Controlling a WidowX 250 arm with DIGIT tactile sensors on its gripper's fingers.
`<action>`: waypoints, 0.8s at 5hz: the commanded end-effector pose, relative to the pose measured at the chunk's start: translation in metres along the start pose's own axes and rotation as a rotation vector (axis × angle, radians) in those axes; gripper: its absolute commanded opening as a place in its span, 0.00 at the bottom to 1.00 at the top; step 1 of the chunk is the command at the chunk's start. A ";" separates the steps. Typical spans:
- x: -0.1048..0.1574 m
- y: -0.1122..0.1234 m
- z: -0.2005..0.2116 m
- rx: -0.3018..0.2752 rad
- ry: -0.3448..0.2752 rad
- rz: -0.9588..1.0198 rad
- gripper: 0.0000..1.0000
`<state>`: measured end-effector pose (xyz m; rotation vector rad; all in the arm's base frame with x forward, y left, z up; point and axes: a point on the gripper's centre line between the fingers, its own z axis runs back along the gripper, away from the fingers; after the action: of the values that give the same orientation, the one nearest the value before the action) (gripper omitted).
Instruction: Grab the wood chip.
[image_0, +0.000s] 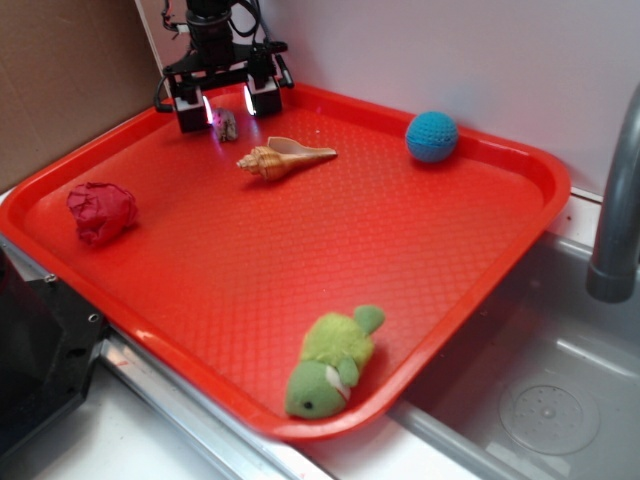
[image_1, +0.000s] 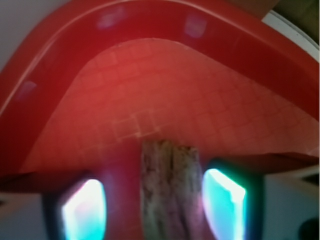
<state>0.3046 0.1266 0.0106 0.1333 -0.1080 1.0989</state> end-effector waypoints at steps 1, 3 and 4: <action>-0.011 0.024 -0.003 0.012 0.056 -0.002 0.00; -0.024 0.035 0.018 -0.033 0.114 0.028 0.00; -0.043 0.044 0.066 -0.160 0.057 -0.090 0.00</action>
<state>0.2553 0.0885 0.0641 -0.0271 -0.0897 0.9993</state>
